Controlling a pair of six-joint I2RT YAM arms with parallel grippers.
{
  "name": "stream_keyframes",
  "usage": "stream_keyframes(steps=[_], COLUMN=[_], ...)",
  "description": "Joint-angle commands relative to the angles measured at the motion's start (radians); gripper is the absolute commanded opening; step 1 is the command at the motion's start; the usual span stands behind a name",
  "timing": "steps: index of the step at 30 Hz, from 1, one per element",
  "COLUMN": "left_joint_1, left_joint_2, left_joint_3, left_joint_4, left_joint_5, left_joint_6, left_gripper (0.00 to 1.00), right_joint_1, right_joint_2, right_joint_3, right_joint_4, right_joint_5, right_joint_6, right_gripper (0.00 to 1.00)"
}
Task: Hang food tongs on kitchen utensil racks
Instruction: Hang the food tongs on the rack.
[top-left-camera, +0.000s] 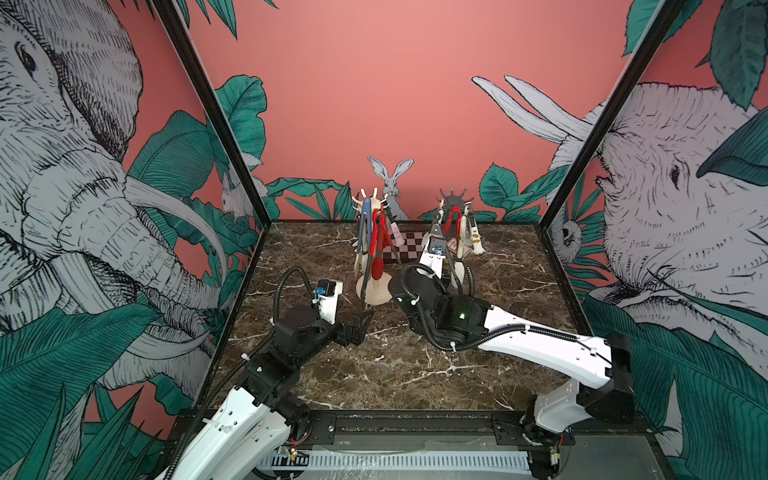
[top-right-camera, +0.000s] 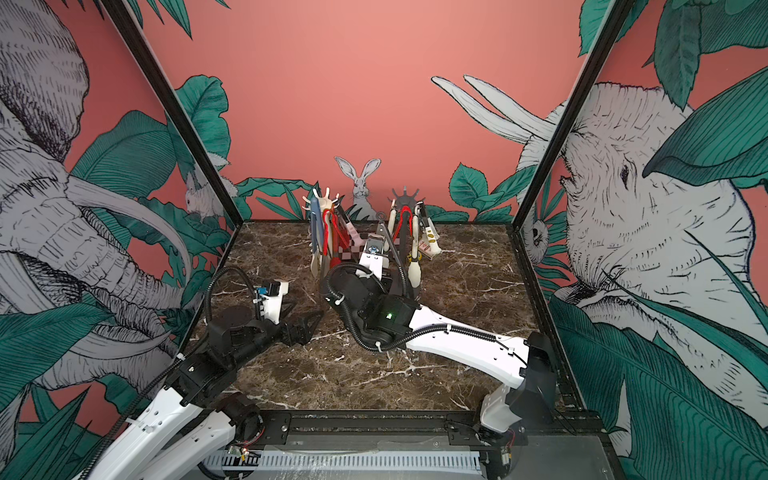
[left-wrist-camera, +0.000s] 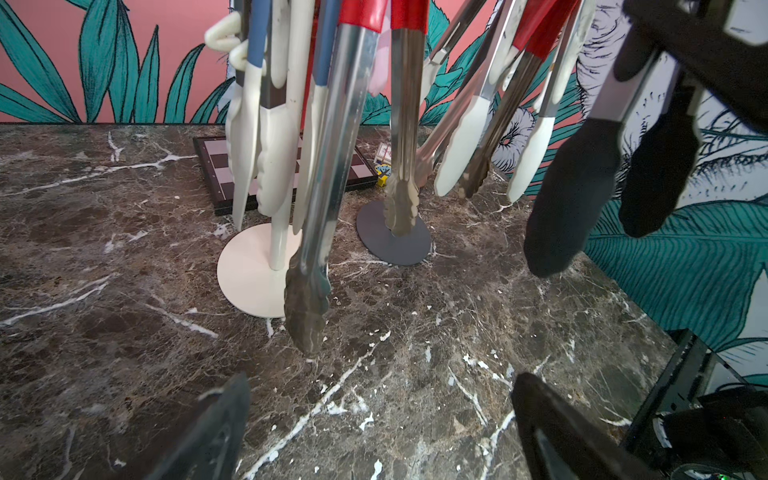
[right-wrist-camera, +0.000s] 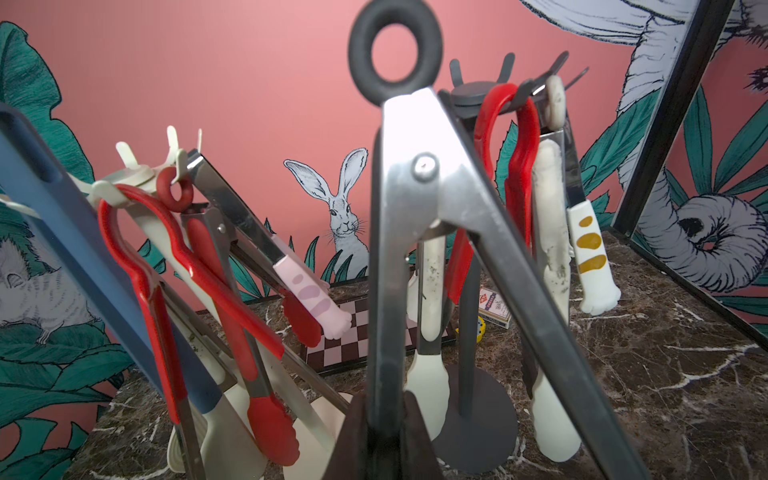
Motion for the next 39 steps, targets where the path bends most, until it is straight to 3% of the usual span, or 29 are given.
stream_keyframes(steps=[1, 15, 20, 39], left_joint_1=[0.000, 0.000, 0.000, 0.000], left_joint_2=[-0.002, 0.003, 0.003, 0.008], left_joint_3=[0.020, 0.012, 0.012, 0.003], left_joint_4=[-0.012, -0.011, -0.010, 0.002], left_joint_5=[0.003, 0.006, 0.008, 0.006], left_joint_6=[-0.004, -0.014, -0.011, -0.017], left_gripper=[0.99, 0.99, 0.99, 0.99], right_joint_1=[0.009, 0.008, -0.001, -0.058], right_joint_2=[0.014, 0.102, 0.127, 0.079], right_joint_3=[0.052, 0.163, 0.214, 0.151], right_joint_4=[-0.058, -0.142, -0.256, -0.254], right_joint_5=[0.062, 0.088, 0.098, 0.109], right_joint_6=[0.061, 0.081, 0.156, 0.211], right_gripper=[0.00, 0.00, 0.00, 0.00])
